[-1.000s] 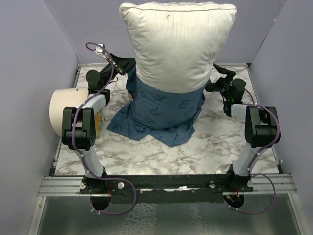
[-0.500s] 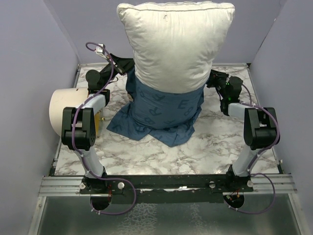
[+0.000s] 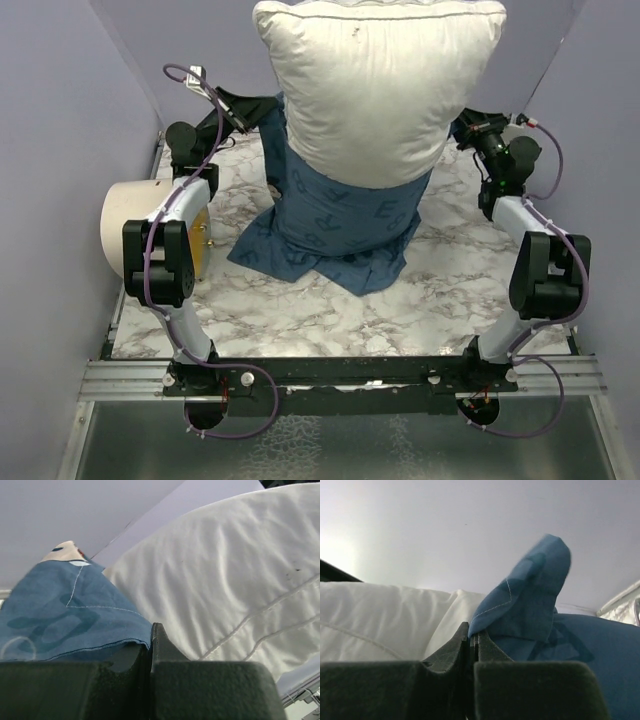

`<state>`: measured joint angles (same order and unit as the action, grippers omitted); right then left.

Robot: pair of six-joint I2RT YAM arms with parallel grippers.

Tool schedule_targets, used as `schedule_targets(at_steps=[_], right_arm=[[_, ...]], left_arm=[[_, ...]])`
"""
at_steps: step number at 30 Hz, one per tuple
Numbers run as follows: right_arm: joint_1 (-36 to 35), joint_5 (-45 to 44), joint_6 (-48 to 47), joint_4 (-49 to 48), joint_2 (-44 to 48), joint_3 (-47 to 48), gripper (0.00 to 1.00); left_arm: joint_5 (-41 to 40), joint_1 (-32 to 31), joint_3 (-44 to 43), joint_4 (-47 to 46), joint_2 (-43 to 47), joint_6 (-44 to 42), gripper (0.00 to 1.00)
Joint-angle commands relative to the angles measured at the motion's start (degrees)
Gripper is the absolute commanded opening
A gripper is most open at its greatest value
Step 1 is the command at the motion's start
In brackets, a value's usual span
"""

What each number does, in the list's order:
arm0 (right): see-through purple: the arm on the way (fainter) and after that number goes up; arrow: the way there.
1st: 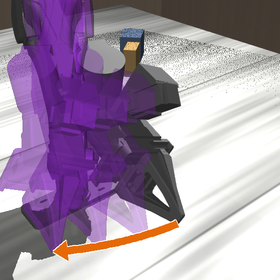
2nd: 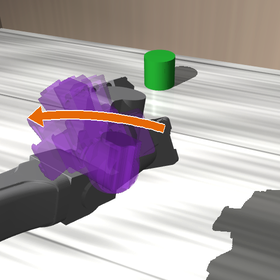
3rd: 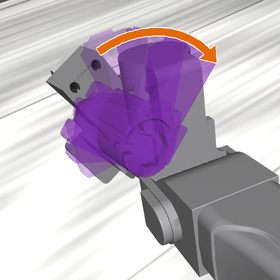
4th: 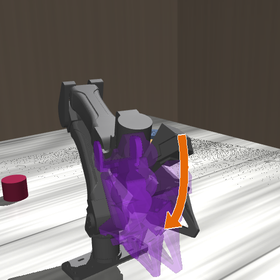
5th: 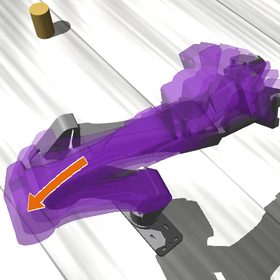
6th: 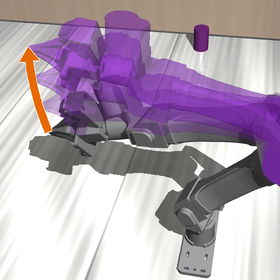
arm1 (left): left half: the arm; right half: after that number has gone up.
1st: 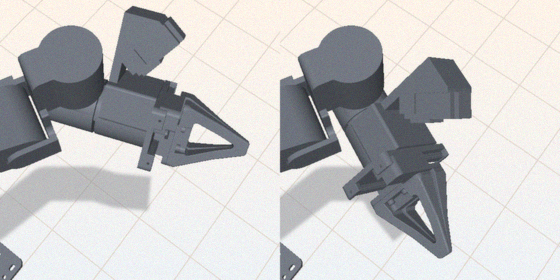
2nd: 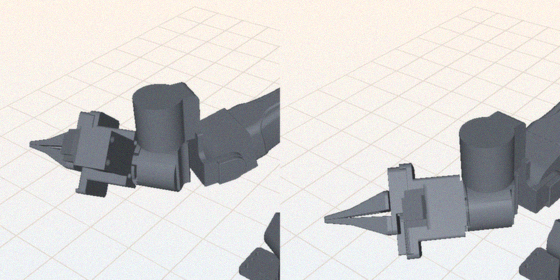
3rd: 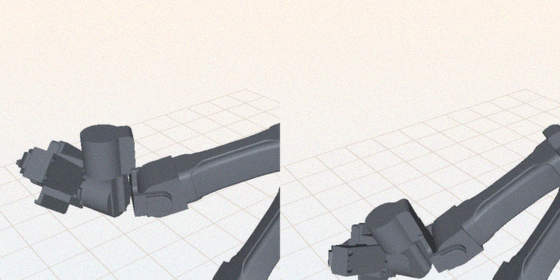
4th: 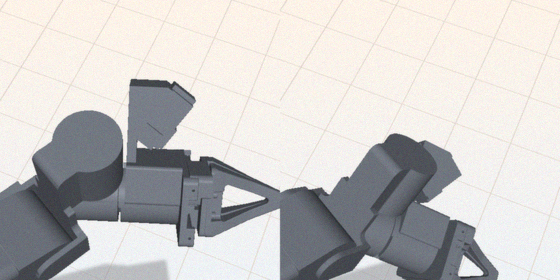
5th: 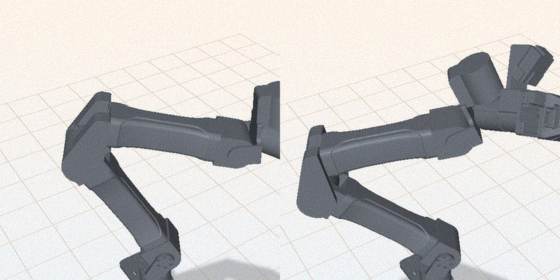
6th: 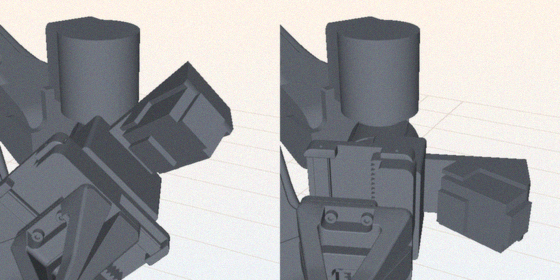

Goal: Put the pillow into the pillowcase
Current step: Stuff the pillow into the pillowcase.

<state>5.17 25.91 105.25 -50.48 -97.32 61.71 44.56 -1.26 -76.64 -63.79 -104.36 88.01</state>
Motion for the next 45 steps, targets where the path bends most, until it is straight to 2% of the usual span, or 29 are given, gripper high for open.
schedule_targets(at_steps=[1,4,8,11,14,17,19,21,23,25,27,29,30,32,34,36,37,39,42,43,45], right_arm=[[2.48,3.13,-7.04,0.62,4.66,9.84,0.01],[0.96,4.04,-8.31,3.29,6.71,13.92,0.01],[-5.18,3.01,-12.45,10.47,10.83,19.63,0.01],[-6.96,-0.85,-14.72,13.81,13.43,21.59,0.01],[-0.02,-6.09,-17.34,22.81,12.43,26.38,0.01],[2.77,-1.99,-18.02,24.45,6.18,32.66,0.01],[-0.11,0.77,-18.92,21.87,5.9,31.93,0.01],[-7.03,-0.35,-25.24,22.48,9.87,29.88,0.01],[-18.0,-1.3,-29.91,22.61,14.02,29.08,0.01],[-26.06,-3.47,-32.82,23.4,15.69,29.28,0.01],[-28.02,-5.33,-32.85,23.32,15.87,29.91,0.01],[-22.46,-9.53,-33.13,26.3,16.82,31.06,0.01],[-17.11,-11.17,-31.93,28.11,16.92,32.06,0.01],[-4.53,-8.91,-25.32,28.09,15.11,33.27,0.01],[1.37,-5.75,-22.03,28.86,12.33,34.98,0.01],[0.97,-1.74,-22.86,29.35,10.13,37.13,0.01],[-1.62,-0.32,-24.33,29.63,10.15,36.68,0.01],[-8.16,-0.75,-27.92,28.68,12.18,34.18,0.01],[-22.02,-2.07,-34.41,28.56,14.85,34.29,0.01],[-27.26,-3.11,-37.49,29.45,15.09,35.55,0.01],[-32.85,-5.59,-40.83,30.45,15.37,37.13,0.01]], left_arm=[[-4.4,0.89,-9.0,-0.77,-0.7,1.32,0.0],[-7.16,1.11,-16.45,4.6,-2.35,0.17,0.0],[-12.65,1.17,-25.72,15.71,-5.46,-3.23,0.0],[-15.2,0.48,-25.64,16.58,-6.06,-1.72,0.0],[-14.38,-4.24,-19.85,13.48,-1.22,-0.32,0.0],[-16.03,-11.82,-16.86,19.28,6.42,-9.32,0.0],[-18.92,-12.84,-17.81,23.71,9.82,-12.42,0.0],[-20.85,-8.9,-22.29,29.25,8.36,-12.17,0.0],[-21.84,-3.94,-29.96,31.65,2.37,-7.83,0.0],[-23.03,-1.07,-43.05,37.01,-5.76,-4.93,0.0],[-24.47,-0.78,-60.82,46.95,-14.93,-4.97,0.0],[-22.76,-2.25,-77.79,55.14,-23.26,-4.35,0.0],[-20.92,-3.7,-84.89,59.72,-26.26,-5.5,0.0],[-17.89,-8.46,-96.14,70.44,-29.34,-10.94,0.0],[-16.41,-16.45,-95.56,74.06,-27.17,-16.37,0.0],[-18.31,-20.62,-89.88,72.09,-23.0,-20.73,0.0],[-18.73,-20.53,-89.35,70.69,-22.54,-19.84,0.0],[-20.12,-16.86,-88.62,68.05,-23.37,-16.98,0.0],[-23.87,-7.68,-71.59,56.0,-18.75,-9.2,0.0],[-25.13,-4.75,-70.26,54.89,-19.52,-7.58,0.0],[-24.39,-1.44,-77.55,58.33,-24.72,-6.02,0.0]])
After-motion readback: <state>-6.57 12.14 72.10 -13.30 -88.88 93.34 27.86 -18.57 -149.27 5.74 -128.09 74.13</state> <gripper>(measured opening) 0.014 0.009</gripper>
